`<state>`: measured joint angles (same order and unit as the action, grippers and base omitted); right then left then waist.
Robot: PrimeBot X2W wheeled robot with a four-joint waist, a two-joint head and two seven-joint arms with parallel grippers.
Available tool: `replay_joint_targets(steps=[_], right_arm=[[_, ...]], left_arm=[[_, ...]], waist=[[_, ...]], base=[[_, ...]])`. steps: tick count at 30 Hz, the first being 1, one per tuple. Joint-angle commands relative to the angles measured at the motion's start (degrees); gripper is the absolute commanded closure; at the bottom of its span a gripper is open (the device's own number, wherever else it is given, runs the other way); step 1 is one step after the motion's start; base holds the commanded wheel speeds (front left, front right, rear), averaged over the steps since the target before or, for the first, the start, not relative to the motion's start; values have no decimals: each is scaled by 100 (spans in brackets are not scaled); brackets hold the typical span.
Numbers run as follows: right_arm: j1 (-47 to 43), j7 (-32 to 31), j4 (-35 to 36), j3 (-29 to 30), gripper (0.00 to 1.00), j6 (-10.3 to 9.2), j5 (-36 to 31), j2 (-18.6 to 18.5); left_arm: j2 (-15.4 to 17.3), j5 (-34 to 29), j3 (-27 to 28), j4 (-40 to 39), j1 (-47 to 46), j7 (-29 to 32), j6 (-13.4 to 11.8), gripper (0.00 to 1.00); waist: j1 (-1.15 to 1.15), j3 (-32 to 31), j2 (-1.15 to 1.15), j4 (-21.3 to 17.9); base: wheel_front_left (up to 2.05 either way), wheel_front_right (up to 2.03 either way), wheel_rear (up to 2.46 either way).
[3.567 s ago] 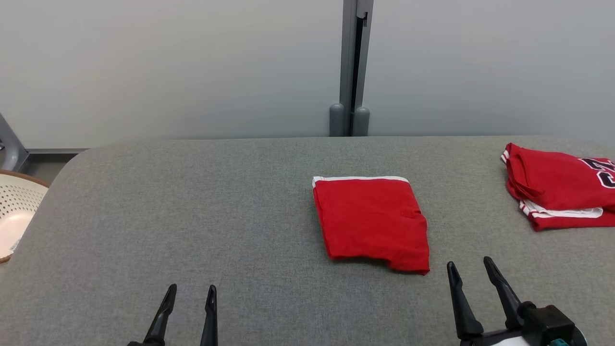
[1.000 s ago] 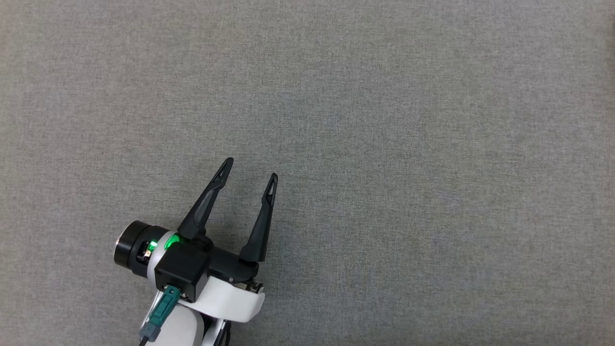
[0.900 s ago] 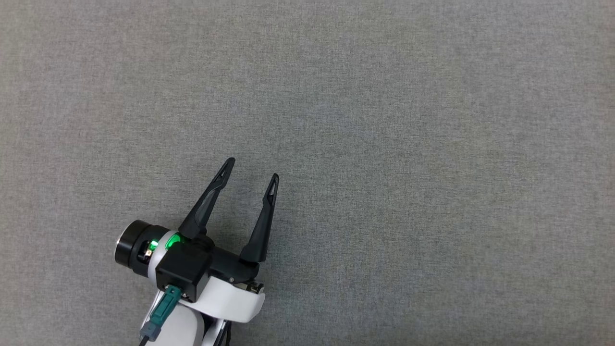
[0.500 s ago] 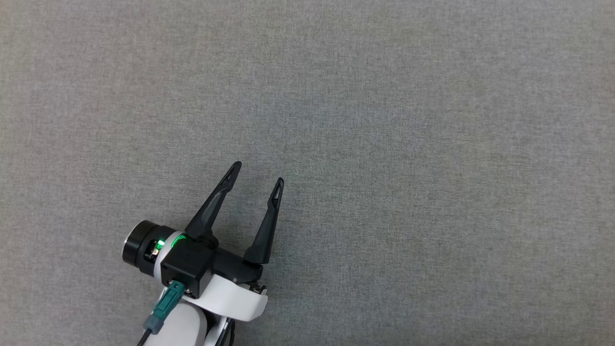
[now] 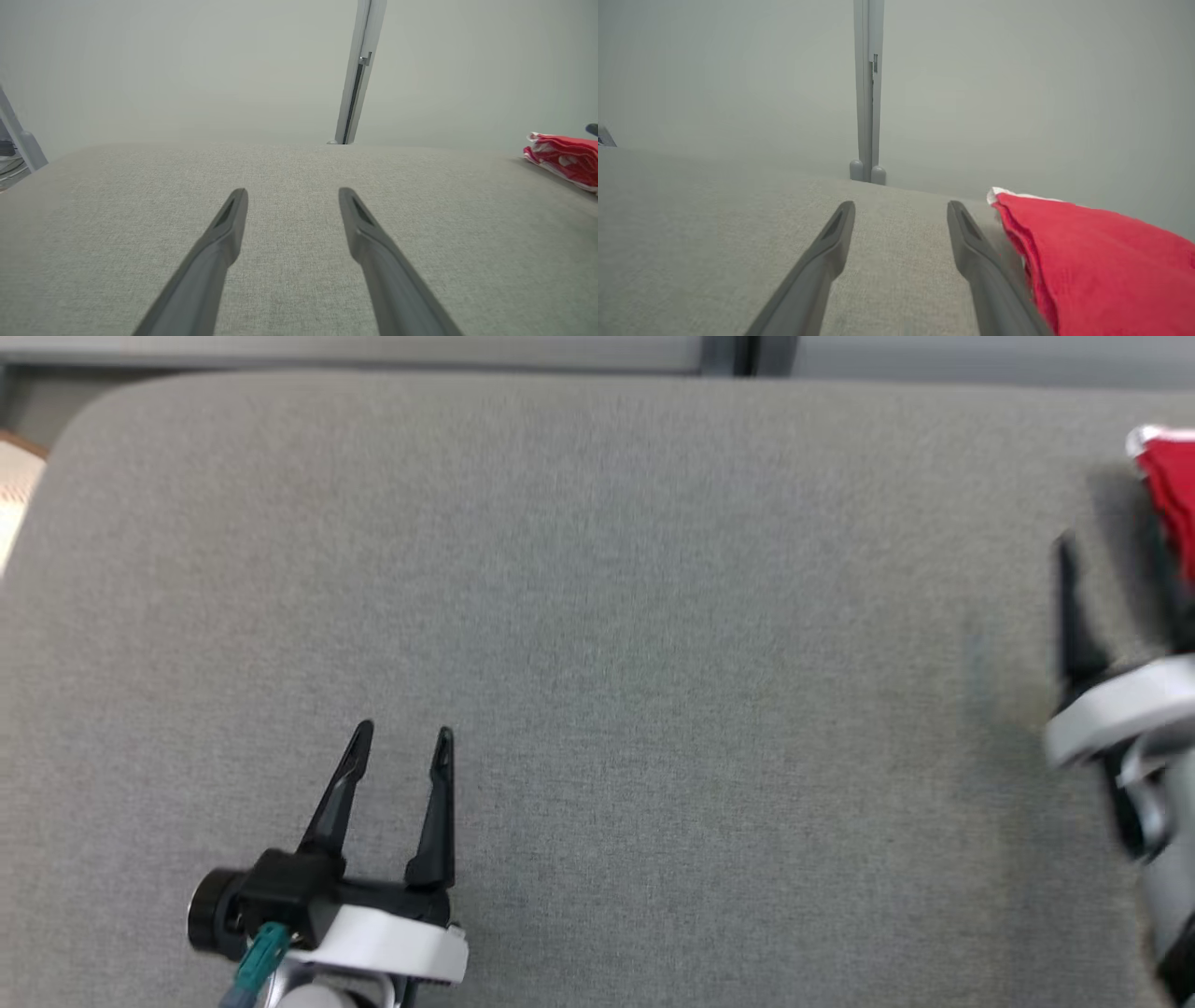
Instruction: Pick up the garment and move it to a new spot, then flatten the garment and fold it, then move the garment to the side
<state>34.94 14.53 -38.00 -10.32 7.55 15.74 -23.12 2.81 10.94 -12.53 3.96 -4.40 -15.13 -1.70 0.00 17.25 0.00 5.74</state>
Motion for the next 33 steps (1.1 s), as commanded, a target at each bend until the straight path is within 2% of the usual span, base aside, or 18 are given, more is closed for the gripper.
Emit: replay_joint_targets(steps=[1, 5, 7, 11, 14, 18, 33], right_arm=[[-302, 57, 36, -52, 0, -14, 25, 238], [-1242, 71, 660, -1, 0, -14, -100, 922], [-1785, 69, 1086, 243, 0, -14, -234, 1188], [-2871, 70, 1931, 606, 0, -13, -746, 1725], [-3424, 71, 2426, 835, 0, -14, -751, 1908], [-3885, 71, 2558, 797, 0, -12, -874, 2000], [-4075, 72, 2611, 830, 0, -12, -825, 2018]], left_arm=[[19, 106, 82, 13, 121, 2, -68, 0], [17, 233, 311, 42, 509, 3, -207, 0], [21, 247, 413, 20, 722, 3, -211, 0], [20, 55, 546, -32, 1158, 2, -77, 0], [17, -17, 526, -196, 1341, 2, 161, 0], [21, -109, 584, -306, 1535, 2, 354, 0], [20, -310, 534, -193, 1615, 2, 517, 0]], waist=[[0, -557, 0, -33], [0, -1081, 0, -3], [0, -1315, 0, 9], [0, -1705, 0, 19], [0, -1815, 0, 10], [0, -1913, 0, -25], [0, -2009, 0, -92]], base=[[0, 0, 0], [0, 0, 0], [0, 0, 0], [0, 0, 0], [0, 0, 0], [0, 0, 0], [0, 0, 0]])
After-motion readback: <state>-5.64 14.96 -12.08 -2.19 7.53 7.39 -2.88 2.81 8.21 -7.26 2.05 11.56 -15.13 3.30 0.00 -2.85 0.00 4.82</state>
